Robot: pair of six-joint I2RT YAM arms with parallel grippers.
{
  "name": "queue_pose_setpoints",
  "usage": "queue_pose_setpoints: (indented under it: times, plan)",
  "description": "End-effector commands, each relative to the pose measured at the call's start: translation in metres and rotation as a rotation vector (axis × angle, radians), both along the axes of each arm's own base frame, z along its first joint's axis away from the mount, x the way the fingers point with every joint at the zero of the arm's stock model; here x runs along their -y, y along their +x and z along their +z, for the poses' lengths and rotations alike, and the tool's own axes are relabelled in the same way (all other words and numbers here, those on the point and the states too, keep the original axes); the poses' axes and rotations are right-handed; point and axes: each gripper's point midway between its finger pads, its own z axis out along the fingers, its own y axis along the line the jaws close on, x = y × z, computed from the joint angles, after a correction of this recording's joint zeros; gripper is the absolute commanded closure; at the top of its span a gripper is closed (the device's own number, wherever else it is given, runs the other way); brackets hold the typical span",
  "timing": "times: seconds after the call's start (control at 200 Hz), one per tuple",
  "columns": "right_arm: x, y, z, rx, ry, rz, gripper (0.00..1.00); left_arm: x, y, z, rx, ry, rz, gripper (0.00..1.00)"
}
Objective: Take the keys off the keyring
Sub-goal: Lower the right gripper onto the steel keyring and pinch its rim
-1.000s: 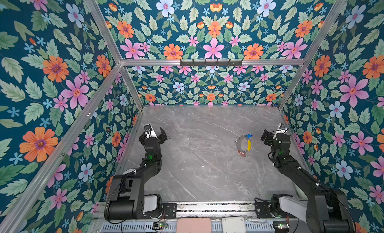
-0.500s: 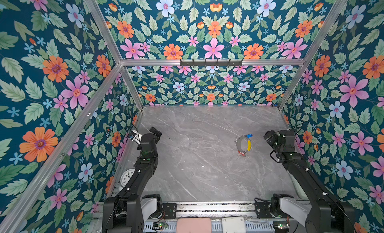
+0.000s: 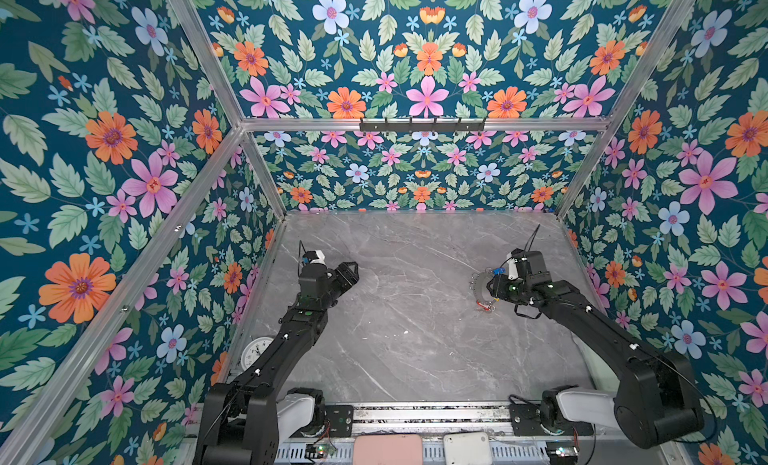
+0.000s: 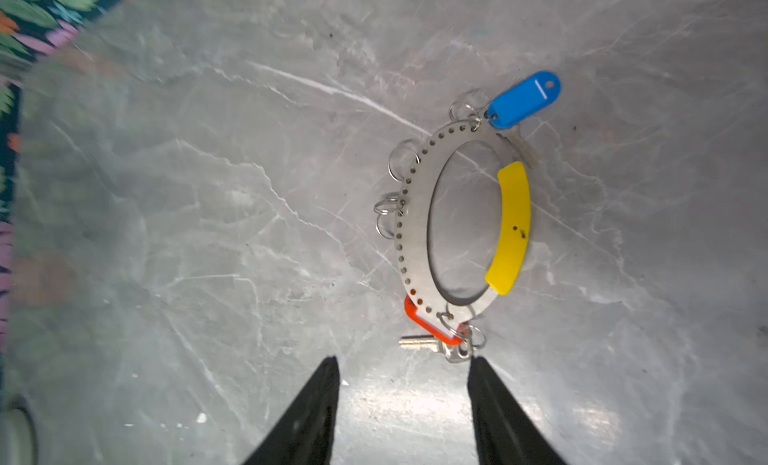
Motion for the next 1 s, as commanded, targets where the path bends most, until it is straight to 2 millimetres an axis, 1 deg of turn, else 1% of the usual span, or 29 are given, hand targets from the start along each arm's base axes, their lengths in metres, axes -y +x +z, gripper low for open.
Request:
queue_pose_setpoints:
  times: [0.0, 0.095, 0.18, 0.285, 0.43, 0.565, 0.71, 0.995]
  plan:
    - [0.008, -0.014, -0.024, -0.098, -0.156, 0.056, 0.55, 0.018, -0.013, -0.01, -0.028, 0.024, -0.088, 0.24]
    - [0.008, -0.014, -0.038, -0.15, -0.183, 0.071, 0.6, 0.022, -0.014, -0.016, -0.047, 0.022, -0.106, 0.26]
    - [0.009, -0.01, -0.044, -0.167, -0.201, 0.081, 0.65, 0.027, -0.014, -0.021, -0.061, 0.011, -0.128, 0.27]
    - [0.011, -0.007, -0.05, -0.185, -0.226, 0.079, 0.67, 0.032, -0.013, -0.026, -0.077, 0.001, -0.145, 0.27]
    - [0.005, -0.006, -0.059, -0.208, -0.21, 0.108, 0.68, 0.035, -0.013, -0.032, -0.091, -0.003, -0.157, 0.27]
    - [0.003, -0.003, -0.063, -0.22, -0.213, 0.12, 0.68, 0.037, -0.013, -0.036, -0.103, -0.006, -0.165, 0.27]
    - [0.001, -0.001, -0.066, -0.228, -0.21, 0.131, 0.7, 0.037, -0.013, -0.037, -0.106, -0.009, -0.169, 0.27]
    - [0.001, -0.004, -0.074, -0.259, -0.214, 0.139, 0.71, 0.04, -0.013, -0.038, -0.112, -0.016, -0.182, 0.27]
